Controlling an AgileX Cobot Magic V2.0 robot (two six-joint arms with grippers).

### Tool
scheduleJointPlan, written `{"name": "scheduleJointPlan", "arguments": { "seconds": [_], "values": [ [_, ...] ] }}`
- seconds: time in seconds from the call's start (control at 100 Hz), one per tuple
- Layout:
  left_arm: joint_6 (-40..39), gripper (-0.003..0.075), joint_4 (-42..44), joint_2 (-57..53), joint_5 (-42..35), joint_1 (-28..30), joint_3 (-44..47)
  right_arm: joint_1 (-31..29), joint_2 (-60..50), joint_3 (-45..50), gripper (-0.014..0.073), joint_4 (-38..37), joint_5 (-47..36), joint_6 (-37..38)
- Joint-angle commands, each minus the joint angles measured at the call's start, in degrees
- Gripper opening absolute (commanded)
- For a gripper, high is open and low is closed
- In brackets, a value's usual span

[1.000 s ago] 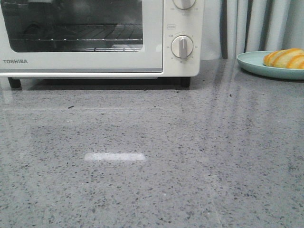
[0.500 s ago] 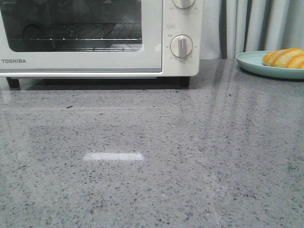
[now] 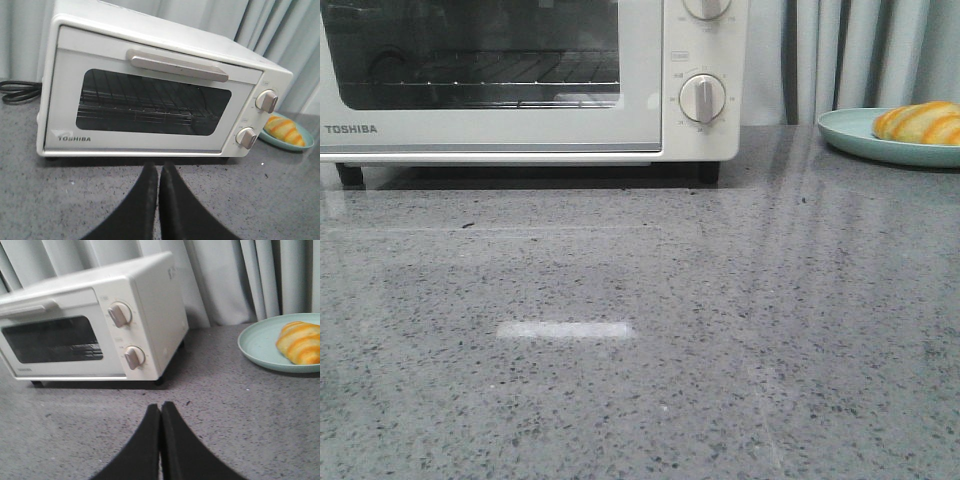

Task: Put bread in oven

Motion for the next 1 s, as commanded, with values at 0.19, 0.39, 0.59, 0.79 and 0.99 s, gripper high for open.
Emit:
{"name": "scheduleJointPlan", "arguments": {
  "seconds": [0.19,0.39,0.59,0.79,0.99],
  "values": [
    [11.9,-0.0021,-1.0,23.1,-4.1,-7.9,-19.5,0.0,7.1,-3.4,-0.0069,-2.0,-4.3,-0.4],
    [13.1,-0.0021,-1.3,34.9,-6.9,-10.6,-28.2,0.0,7.1,-3.4,-0.0069,-2.0,-4.4,-0.4],
    [13.1,-0.0021,-1.5,42.7,-8.1,-10.6,-33.7,0.0,7.1,-3.4,-0.0069,-2.0,-4.4,-0.4],
    [13.2,-0.0021,-1.5,47.6,-8.1,-10.6,-35.8,0.0,7.1,-3.4,-0.0069,-2.0,-4.4,-0.4],
    [13.2,-0.0021,-1.4,49.8,-6.1,-10.6,-35.8,0.0,7.1,-3.4,-0.0069,-2.0,-4.0,-0.4]
  ]
}}
